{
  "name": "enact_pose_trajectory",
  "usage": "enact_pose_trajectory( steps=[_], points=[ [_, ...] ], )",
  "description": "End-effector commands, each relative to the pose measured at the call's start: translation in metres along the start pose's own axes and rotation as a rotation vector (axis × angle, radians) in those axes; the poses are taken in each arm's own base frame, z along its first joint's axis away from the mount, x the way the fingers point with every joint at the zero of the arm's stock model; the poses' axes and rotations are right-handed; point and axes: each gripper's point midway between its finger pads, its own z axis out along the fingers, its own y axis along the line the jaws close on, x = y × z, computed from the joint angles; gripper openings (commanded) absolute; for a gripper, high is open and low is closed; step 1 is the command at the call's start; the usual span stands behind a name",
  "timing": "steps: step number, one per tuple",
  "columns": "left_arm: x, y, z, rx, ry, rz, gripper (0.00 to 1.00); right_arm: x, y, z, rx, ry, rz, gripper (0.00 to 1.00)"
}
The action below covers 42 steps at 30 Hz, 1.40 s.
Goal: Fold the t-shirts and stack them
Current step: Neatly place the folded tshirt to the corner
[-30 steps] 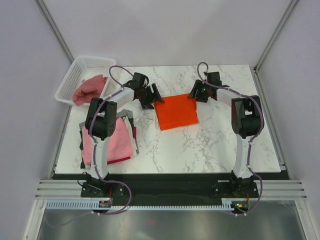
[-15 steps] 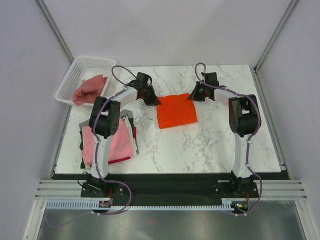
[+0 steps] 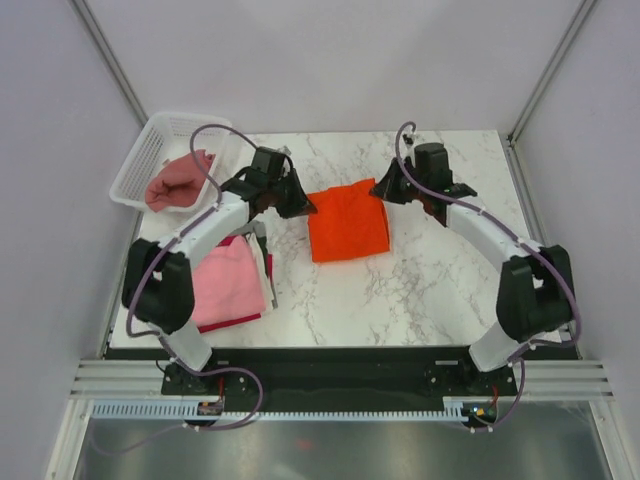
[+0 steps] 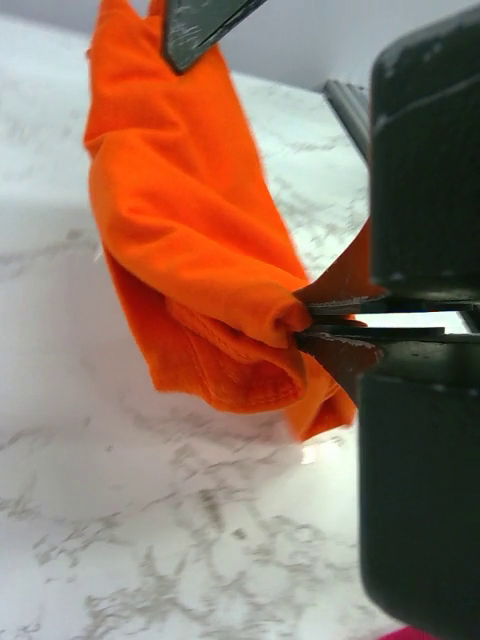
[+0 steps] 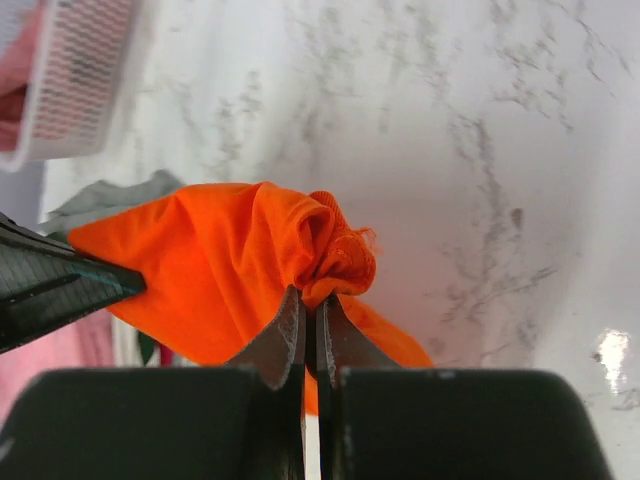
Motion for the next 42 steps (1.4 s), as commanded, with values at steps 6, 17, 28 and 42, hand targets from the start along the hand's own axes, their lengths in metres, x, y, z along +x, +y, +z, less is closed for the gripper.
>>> enact_pose_trajectory(
  steps=[6, 17, 28, 42],
  points=[
    [0.023, -0.01, -0.147, 0.034, -0.16, 0.07, 0.02, 0.008, 0.112, -0.09, -0.201, -0.087, -0.124, 0.0],
    [0.055, 0.085, -0.31, -0.284, -0.529, -0.038, 0.02, 0.096, 0.263, -0.123, -0.413, 0.018, -0.233, 0.0],
    [0.08, 0.173, -0.354, -0.619, -0.729, -0.278, 0.02, 0.173, 0.341, -0.103, -0.451, 0.1, -0.3, 0.0],
    [0.079, 0.197, -0.348, -0.73, -0.805, -0.327, 0.02, 0.189, 0.362, -0.055, -0.423, 0.106, -0.31, 0.0]
  ],
)
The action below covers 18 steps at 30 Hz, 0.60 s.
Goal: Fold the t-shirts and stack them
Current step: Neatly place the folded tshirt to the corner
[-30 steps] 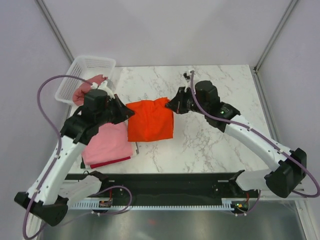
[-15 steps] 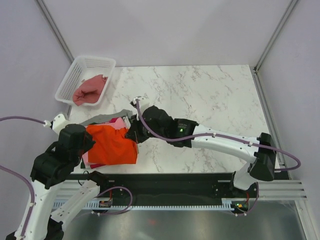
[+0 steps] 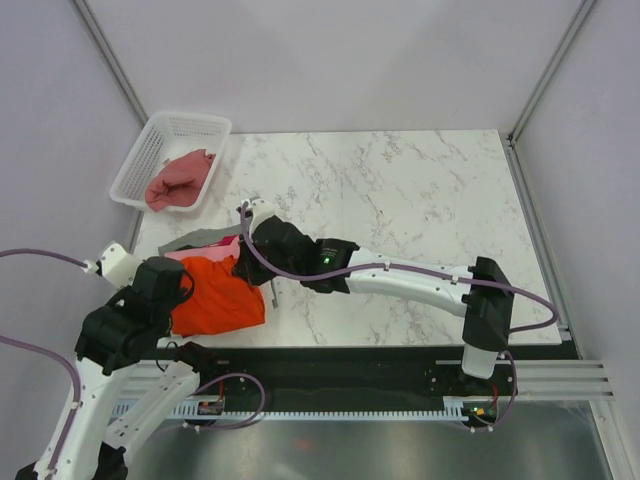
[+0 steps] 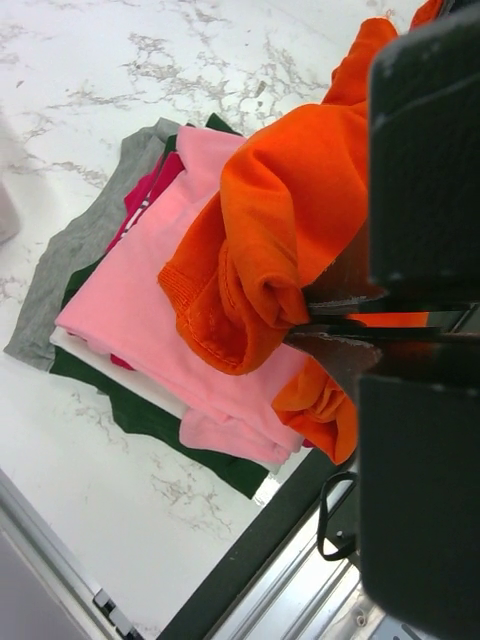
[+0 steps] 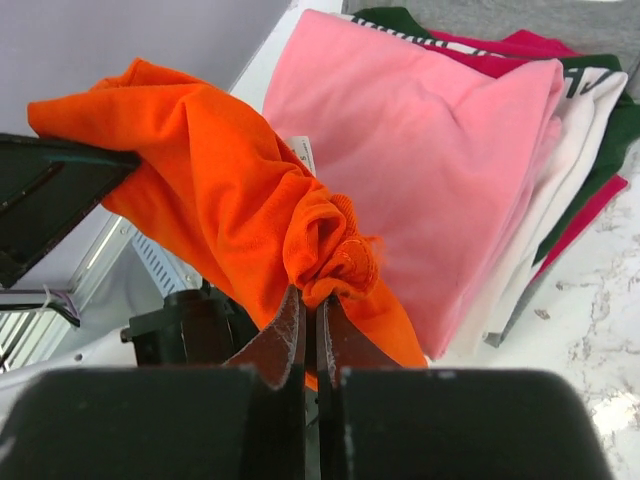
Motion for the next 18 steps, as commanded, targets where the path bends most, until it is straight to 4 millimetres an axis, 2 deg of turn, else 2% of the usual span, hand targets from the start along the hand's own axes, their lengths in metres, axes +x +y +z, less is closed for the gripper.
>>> enact_pose_trajectory(
  steps=[1, 3, 10, 14, 16, 17, 18],
  points=[
    [-0.017, 0.011, 0.005, -0.079, -0.103, -0.048, 0.02, -0.026, 0.012, 0.008, -0.025, -0.057, 0.007, 0.0],
    [-0.016, 0.009, 0.01, -0.093, -0.108, -0.031, 0.02, -0.028, 0.008, 0.017, -0.019, -0.049, 0.013, 0.0],
    [-0.013, -0.015, 0.034, -0.129, -0.105, 0.029, 0.02, -0.036, -0.019, 0.042, 0.007, -0.035, 0.038, 0.0],
    [-0.029, -0.027, 0.049, -0.123, -0.128, 0.038, 0.02, -0.038, -0.035, 0.057, 0.013, -0.02, 0.051, 0.0],
    [-0.035, -0.02, 0.058, -0.155, -0.119, 0.024, 0.02, -0.038, -0.042, 0.065, 0.017, -0.014, 0.057, 0.0],
    [-0.033, -0.018, 0.066, -0.164, -0.097, 0.069, 0.02, -0.037, -0.045, 0.071, 0.021, -0.013, 0.058, 0.0],
    [-0.037, -0.022, 0.073, -0.151, -0.098, 0.055, 0.02, -0.037, -0.048, 0.073, 0.024, -0.013, 0.06, 0.0]
  ],
)
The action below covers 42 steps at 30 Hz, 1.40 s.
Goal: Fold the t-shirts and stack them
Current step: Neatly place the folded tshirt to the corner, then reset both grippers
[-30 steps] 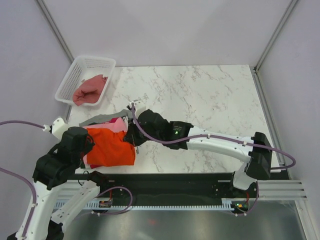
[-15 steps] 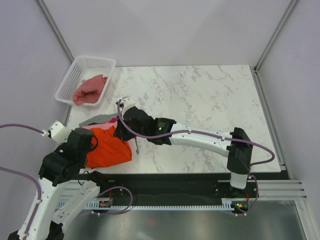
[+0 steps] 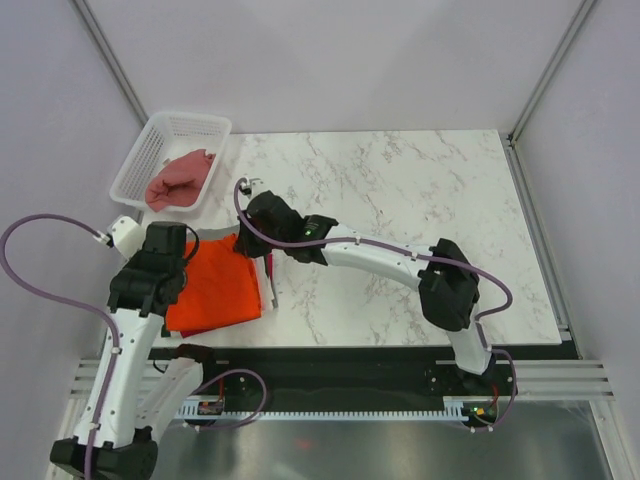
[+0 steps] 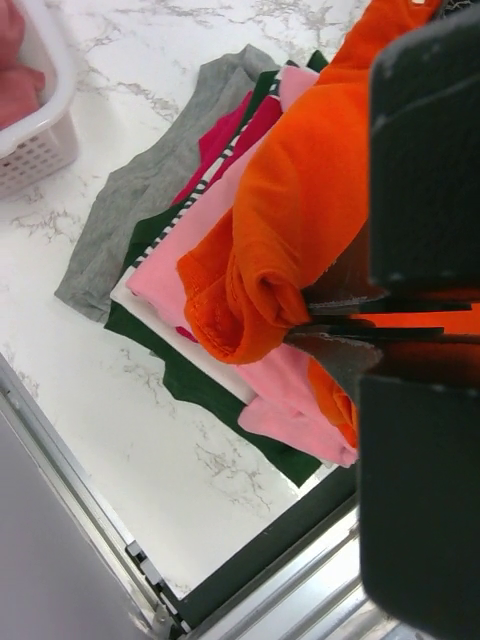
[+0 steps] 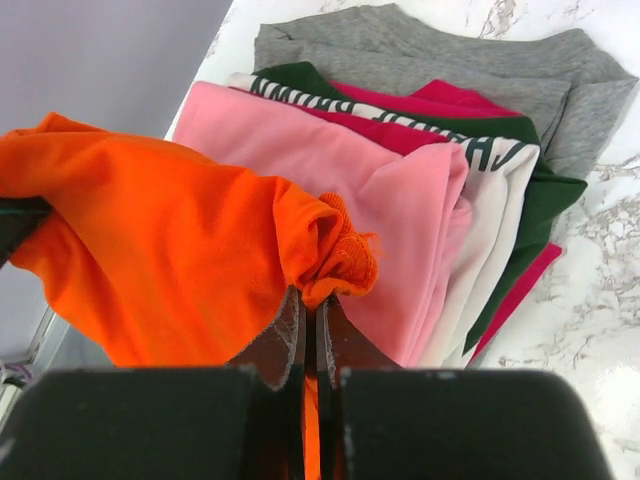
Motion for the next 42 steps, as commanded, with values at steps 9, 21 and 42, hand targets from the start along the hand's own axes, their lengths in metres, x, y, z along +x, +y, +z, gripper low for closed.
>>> enact_pose_trajectory(
  steps=[9, 21, 42],
  points=[
    [-0.01, -0.022, 0.061, 0.047, 0.106, 0.003, 0.02, -0.02, -0.002, 0.025, -0.061, -0.02, 0.014, 0.0],
    [-0.037, -0.047, 0.037, 0.227, 0.101, -0.001, 1.0, -0.076, -0.038, -0.009, 0.006, -0.122, -0.019, 0.84],
    [0.056, -0.226, -0.095, 0.94, 0.347, 0.212, 1.0, -0.015, -0.322, -0.264, 0.631, -0.379, 0.236, 0.87]
  ],
)
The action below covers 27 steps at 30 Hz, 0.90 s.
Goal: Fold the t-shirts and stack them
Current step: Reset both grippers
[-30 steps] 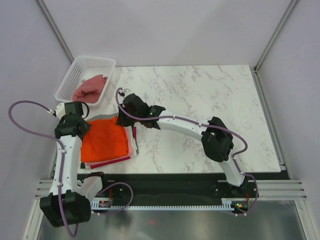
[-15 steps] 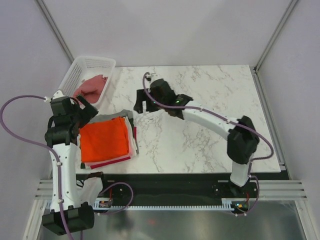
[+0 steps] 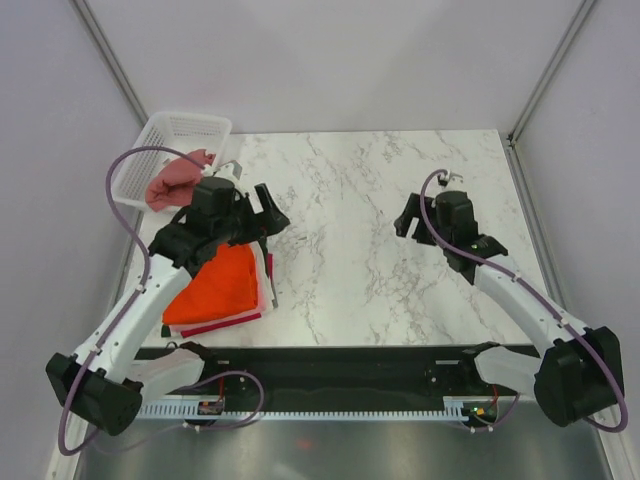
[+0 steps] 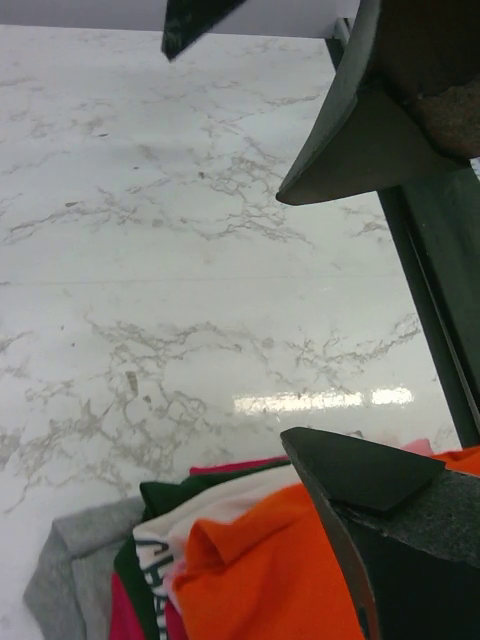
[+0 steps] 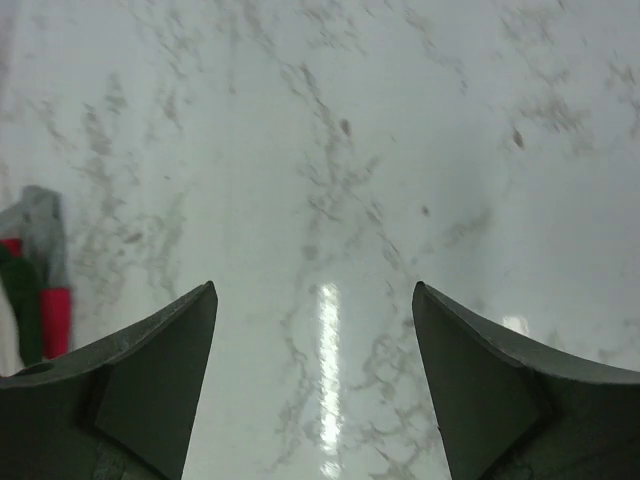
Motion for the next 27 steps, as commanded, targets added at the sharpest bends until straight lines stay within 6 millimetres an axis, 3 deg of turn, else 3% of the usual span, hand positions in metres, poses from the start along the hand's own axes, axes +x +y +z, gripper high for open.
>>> enact_pose_trajectory(
  steps=[1, 2, 4, 5, 8, 10, 12, 17, 18, 19, 20, 23, 27],
  points=[
    [-0.004, -0.028, 0.013, 0.037, -0.065, -0.04, 1.0, 0.014, -0.028, -0.008, 0.063, -0.067, 0.02, 0.88],
    [0.009, -0.025, 0.025, 0.012, -0.026, -0.034, 1.0, 0.032, -0.035, -0.012, 0.052, -0.06, 0.029, 0.91],
    [0.027, -0.037, 0.036, 0.033, 0.009, 0.016, 1.0, 0.036, -0.034, -0.013, 0.009, -0.104, 0.038, 0.94],
    [0.04, -0.034, 0.048, 0.002, 0.043, 0.03, 1.0, 0.048, -0.04, -0.015, 0.008, -0.105, 0.028, 0.94],
    [0.064, -0.04, 0.065, 0.002, 0.079, 0.087, 1.0, 0.058, -0.053, -0.016, 0.038, -0.113, -0.001, 0.98],
    [0.068, -0.045, 0.072, 0.023, 0.07, 0.097, 1.0, 0.06, -0.059, -0.015, 0.064, -0.115, 0.002, 0.98],
    [0.078, -0.038, 0.079, 0.028, 0.069, 0.115, 1.0, 0.067, -0.063, -0.012, 0.073, -0.106, 0.007, 0.98],
    [0.087, -0.035, 0.096, 0.216, -0.111, 0.224, 1.0, 0.08, -0.072, -0.005, 0.077, -0.136, 0.019, 0.98],
    [0.088, -0.031, 0.096, 0.228, -0.145, 0.235, 1.0, 0.078, -0.072, -0.006, 0.081, -0.142, 0.017, 0.98],
    [0.1, -0.011, 0.098, 0.204, -0.161, 0.267, 1.0, 0.077, -0.073, -0.008, 0.086, -0.148, 0.016, 0.98],
    [0.09, -0.015, 0.096, 0.23, -0.235, 0.266, 1.0, 0.076, -0.076, -0.01, 0.093, -0.167, 0.023, 0.98],
    [0.091, 0.006, 0.094, 0.167, -0.269, 0.282, 1.0, 0.075, -0.076, -0.016, 0.079, -0.193, 0.035, 0.98],
    [0.097, -0.009, 0.09, 0.26, -0.245, 0.392, 1.0, 0.076, -0.076, -0.018, 0.074, -0.202, 0.04, 0.98]
  ],
)
